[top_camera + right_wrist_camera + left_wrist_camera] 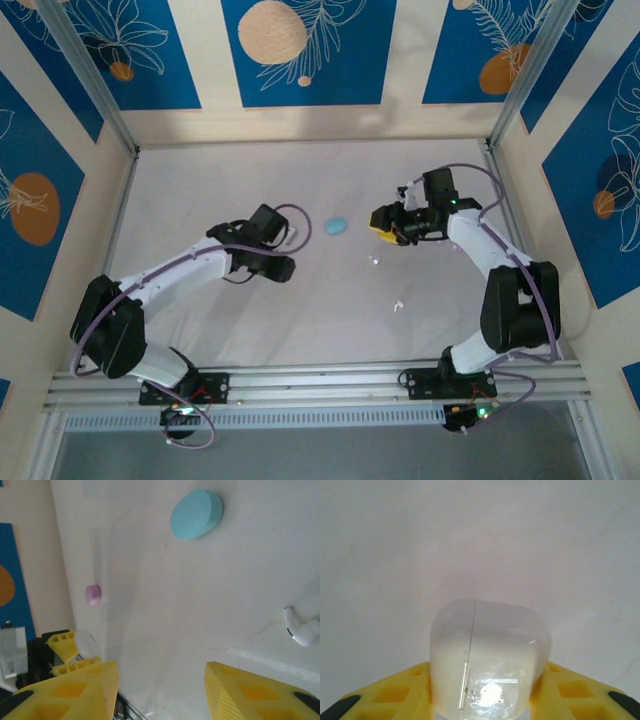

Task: Insert wireless bluetooth earbuds into charging case

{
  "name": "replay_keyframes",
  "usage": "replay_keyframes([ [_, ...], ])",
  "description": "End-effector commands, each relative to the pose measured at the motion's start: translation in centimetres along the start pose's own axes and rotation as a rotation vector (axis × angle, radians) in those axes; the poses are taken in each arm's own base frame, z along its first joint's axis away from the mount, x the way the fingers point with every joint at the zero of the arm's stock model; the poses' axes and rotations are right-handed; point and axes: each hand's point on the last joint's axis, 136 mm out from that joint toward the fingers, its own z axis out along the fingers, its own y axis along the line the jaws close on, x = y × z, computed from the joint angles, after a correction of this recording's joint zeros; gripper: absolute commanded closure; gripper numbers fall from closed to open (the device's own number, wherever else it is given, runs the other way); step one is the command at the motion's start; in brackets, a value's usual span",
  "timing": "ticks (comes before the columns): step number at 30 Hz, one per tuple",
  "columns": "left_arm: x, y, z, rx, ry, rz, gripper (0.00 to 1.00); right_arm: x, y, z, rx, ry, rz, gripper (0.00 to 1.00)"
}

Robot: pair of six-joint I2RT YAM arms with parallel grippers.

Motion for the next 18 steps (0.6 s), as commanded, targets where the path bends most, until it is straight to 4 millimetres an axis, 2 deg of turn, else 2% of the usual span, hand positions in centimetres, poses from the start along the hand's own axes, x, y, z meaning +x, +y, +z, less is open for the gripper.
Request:
replay_keyframes([
  [1,-4.4,-3.6,-1.8,0.093,-0.195,0.245,0.6,0.1,2.7,-2.4,-0.14,-0.032,-0.028,0.52],
  [7,-8.1,-7.9,-5.3,0.217,-0.502,0.531,0.62,1.6,6.0,-4.7,-0.274,-0.015,-0.106,0.54],
  [10,-9.1,-8.4,-6.4,0.212,-0.57,0.597,0.62,3.0,7.7,-5.0,-0.313,0.039,-0.149,0.54],
  [18,-9.8,-9.1,-7.1,0.223,-0.556,0.668,0.62,6.1,11.6,-4.0,-0.354,0.165,-0.256,0.54],
])
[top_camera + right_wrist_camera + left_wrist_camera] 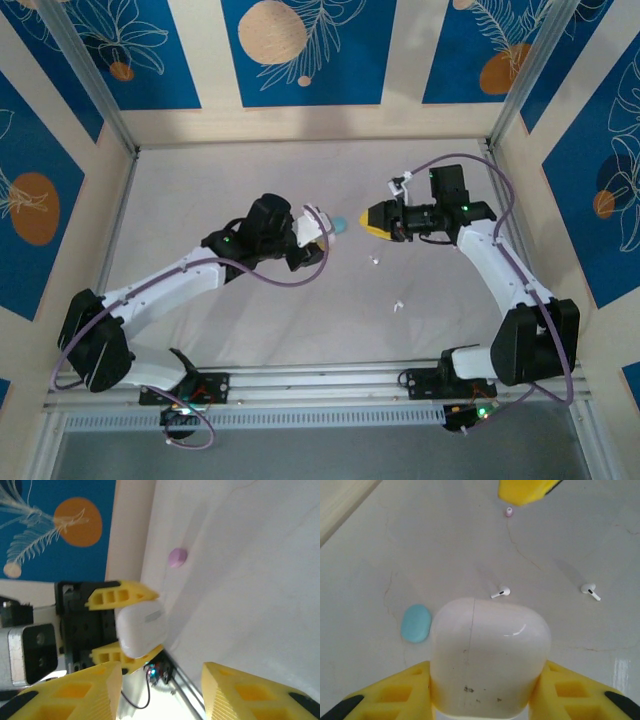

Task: Insert wireless bluetooth earbuds into charging case

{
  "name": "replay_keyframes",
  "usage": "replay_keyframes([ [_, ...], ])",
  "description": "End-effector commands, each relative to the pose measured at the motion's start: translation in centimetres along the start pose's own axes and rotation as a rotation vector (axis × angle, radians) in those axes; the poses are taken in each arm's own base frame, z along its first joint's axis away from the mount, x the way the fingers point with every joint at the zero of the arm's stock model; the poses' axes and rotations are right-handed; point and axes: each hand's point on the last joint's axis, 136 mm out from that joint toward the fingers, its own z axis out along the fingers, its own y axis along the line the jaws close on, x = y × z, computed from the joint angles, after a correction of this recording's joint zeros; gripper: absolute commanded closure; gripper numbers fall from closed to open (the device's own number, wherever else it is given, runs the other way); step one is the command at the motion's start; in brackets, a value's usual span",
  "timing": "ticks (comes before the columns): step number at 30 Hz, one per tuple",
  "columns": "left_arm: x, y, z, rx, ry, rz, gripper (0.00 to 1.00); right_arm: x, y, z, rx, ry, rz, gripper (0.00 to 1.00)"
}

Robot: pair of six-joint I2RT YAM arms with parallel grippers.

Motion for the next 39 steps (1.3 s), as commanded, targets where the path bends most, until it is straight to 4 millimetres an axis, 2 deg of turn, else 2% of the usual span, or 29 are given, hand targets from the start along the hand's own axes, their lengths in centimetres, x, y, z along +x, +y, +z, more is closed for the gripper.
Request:
replay_keyframes([
  [1,-2.3,-0.6,-0.4,0.034,-0.062,0.069,0.62,1.0,2.4,0.8,-0.057,0.072,-0.037,0.54],
  [6,-2.7,-0.6,-0.7,0.028,-0.074,0.065,0.62,1.5,3.1,2.3,-0.06,0.13,-0.05,0.53],
  [16,-2.6,-1.0,-0.7,0.039,-0.067,0.063,0.62,2.1,2.4,5.1,0.008,0.204,-0.057,0.53],
  [25,-2.5,-1.2,-0.4,0.049,-0.059,0.064,0.61,2.4,1.9,6.4,0.053,0.243,-0.074,0.57],
  [32,-2.3,-1.1,-0.4,0.038,-0.048,0.066,0.61,2.6,0.8,6.8,0.108,0.262,-0.077,0.67],
  [36,-2.1,-0.8,-0.4,0.022,-0.044,0.067,0.59,2.4,1.5,6.6,0.095,0.25,-0.103,0.76],
  [39,-2.2,-0.7,-0.4,0.013,-0.049,0.066,0.52,2.1,2.2,6.2,0.068,0.232,-0.126,0.79],
])
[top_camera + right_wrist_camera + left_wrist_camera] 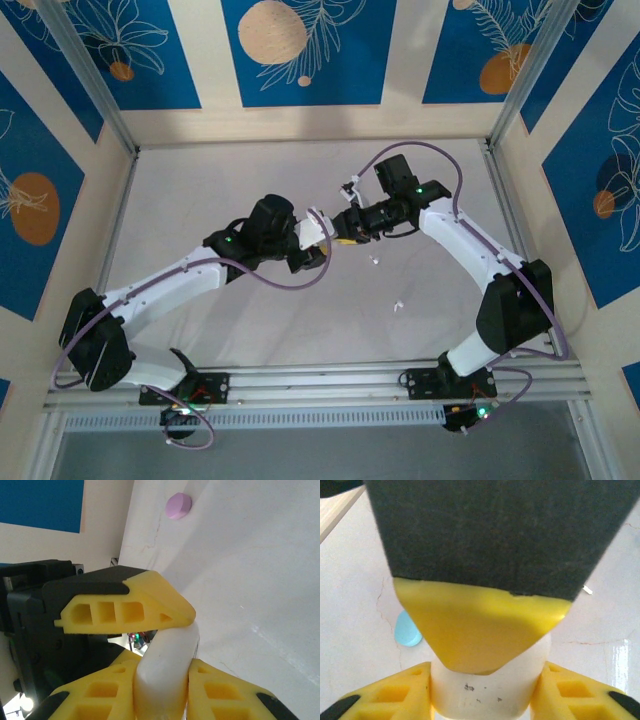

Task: Insert wireless bluetooth earbuds into charging case

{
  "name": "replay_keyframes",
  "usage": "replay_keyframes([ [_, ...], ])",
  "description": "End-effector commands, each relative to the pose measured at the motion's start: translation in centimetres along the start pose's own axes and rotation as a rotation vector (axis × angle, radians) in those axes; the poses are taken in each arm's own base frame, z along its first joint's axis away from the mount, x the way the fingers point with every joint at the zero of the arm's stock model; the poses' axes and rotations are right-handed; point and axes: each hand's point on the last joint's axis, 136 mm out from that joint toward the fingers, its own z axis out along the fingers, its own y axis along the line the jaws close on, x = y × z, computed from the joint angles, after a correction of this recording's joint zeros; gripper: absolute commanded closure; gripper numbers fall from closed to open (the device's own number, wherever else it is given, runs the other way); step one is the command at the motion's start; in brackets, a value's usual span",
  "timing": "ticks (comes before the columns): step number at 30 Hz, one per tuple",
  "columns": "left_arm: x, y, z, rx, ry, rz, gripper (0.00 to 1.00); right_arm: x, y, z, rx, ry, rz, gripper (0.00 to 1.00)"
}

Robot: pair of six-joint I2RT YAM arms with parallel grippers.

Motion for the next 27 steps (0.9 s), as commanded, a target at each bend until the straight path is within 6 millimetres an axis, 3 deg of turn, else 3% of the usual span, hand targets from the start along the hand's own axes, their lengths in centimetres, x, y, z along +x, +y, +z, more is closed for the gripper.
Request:
replay_keyframes([
  [1,-2.3,0.2,-0.6,-0.018,-0.068,0.029,0.46,-0.4,1.2,-0.9,-0.027,-0.024,-0.042,0.8],
  [4,-2.7,0.4,-1.1,-0.035,-0.105,0.016,0.25,-0.9,1.7,-2.0,-0.08,-0.07,-0.048,0.81],
  [8,-3.9,0.7,-2.6,-0.053,-0.215,-0.021,0.14,-1.8,2.2,-3.7,-0.146,-0.142,-0.093,0.83],
  [14,-6.0,2.3,-5.7,0.065,-0.45,-0.261,0.15,-2.5,3.4,-6.8,-0.231,-0.269,-0.247,0.83],
  [17,-7.5,2.9,-6.9,0.15,-0.56,-0.349,0.19,-2.3,4.9,-8.2,-0.26,-0.327,-0.39,0.83],
  [23,-10.0,2.2,-6.5,0.344,-0.589,-0.42,0.26,-1.3,7.8,-9.9,-0.264,-0.435,-0.684,0.83],
  [27,-12.5,2.0,-7.3,0.45,-0.671,-0.436,0.27,-1.0,8.7,-10.7,-0.247,-0.487,-0.788,0.83],
])
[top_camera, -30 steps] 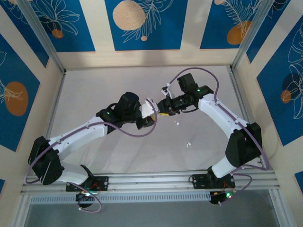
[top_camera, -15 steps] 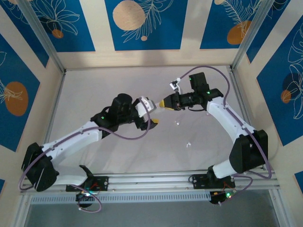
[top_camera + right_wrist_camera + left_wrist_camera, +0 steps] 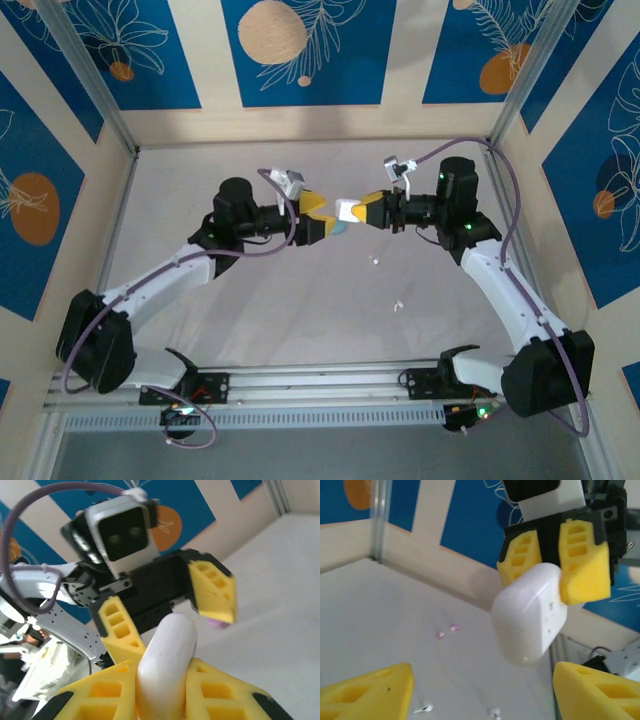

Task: Insert wireless bluetooth earbuds into charging case

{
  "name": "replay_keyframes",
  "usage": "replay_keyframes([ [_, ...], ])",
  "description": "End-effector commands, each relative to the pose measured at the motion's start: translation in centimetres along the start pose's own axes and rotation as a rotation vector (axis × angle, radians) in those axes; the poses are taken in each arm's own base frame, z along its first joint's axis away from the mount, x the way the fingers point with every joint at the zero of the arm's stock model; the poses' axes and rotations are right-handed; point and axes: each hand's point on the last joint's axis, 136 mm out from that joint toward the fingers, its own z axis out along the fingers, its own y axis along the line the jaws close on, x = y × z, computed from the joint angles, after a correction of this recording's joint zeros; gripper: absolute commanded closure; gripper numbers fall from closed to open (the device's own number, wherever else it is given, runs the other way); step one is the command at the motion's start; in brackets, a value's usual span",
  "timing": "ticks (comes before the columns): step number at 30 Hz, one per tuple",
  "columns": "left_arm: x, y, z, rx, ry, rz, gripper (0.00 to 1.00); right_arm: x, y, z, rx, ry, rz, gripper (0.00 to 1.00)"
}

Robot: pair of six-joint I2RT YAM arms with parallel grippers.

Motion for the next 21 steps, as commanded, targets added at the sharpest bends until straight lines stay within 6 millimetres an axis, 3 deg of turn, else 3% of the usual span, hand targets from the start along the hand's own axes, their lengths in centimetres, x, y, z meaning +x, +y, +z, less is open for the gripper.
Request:
replay_keyframes([
  [1,-4.0,-3.4,0.1,0.191,-0.107,-0.018,0.27,-1.0,1.5,-0.3,-0.038,-0.04,-0.176,0.83],
  [6,-5.4,-4.6,1.0,0.289,-0.131,-0.038,0.29,-1.6,2.4,-0.5,-0.063,-0.056,-0.219,0.83],
  [21,-5.4,-6.6,1.9,0.367,-0.111,-0.02,0.45,-2.2,3.0,-0.4,-0.089,-0.072,-0.256,0.83],
])
